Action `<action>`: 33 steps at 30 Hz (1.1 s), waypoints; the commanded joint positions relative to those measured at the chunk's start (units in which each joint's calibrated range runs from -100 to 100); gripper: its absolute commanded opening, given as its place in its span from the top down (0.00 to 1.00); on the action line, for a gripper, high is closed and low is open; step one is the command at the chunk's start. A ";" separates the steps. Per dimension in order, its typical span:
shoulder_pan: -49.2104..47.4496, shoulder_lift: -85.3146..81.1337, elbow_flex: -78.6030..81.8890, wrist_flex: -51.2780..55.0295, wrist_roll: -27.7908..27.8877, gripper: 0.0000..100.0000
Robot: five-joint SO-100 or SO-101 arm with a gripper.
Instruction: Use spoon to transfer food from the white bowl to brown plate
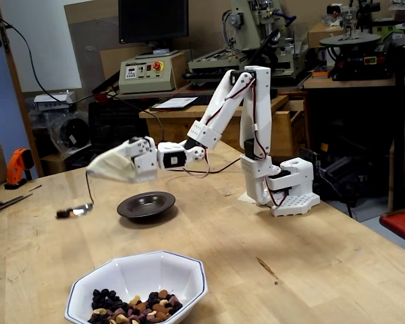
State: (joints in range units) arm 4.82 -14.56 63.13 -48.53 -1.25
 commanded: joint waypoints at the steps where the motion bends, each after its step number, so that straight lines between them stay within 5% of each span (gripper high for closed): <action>1: 3.70 -8.51 -0.30 -0.71 0.10 0.96; 33: 18.81 -11.50 7.22 -0.71 -0.20 0.96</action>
State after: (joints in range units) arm 22.99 -22.46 70.71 -48.53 -1.25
